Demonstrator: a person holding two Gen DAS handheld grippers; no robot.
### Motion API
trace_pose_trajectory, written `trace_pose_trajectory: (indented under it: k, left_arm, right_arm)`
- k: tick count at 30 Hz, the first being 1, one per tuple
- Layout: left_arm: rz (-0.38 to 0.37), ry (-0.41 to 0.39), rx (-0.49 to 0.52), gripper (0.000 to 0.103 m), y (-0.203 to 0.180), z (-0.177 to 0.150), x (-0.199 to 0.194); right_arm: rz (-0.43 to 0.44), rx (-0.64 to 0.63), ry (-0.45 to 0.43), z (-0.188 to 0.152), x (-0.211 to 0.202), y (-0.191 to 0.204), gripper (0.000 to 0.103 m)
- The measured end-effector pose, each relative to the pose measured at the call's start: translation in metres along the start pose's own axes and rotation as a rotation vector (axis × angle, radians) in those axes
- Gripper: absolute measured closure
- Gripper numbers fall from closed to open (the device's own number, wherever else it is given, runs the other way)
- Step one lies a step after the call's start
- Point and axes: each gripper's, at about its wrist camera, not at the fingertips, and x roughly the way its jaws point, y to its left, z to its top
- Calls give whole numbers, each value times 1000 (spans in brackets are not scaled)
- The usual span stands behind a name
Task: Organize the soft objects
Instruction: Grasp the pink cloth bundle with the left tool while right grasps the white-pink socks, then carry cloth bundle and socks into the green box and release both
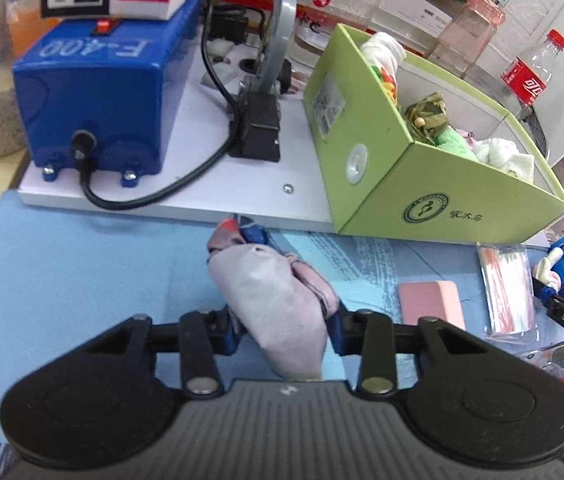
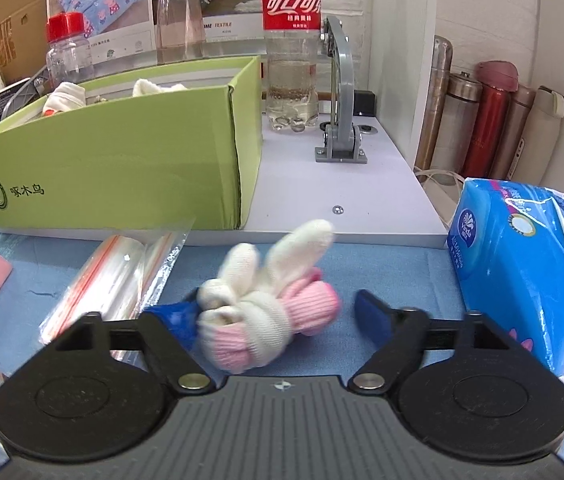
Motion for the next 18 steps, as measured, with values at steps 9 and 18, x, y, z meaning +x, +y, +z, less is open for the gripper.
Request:
trace_pose_trajectory:
  k: [9,18]
  left_arm:
    - [-15,-126,18,70,-5,14,-61]
    - [-114,-243,138,70,-80,90,-83]
  right_arm:
    - [89,11,-112,30,-50,11,73]
    - [187,-142,-269,137,-66,58,72]
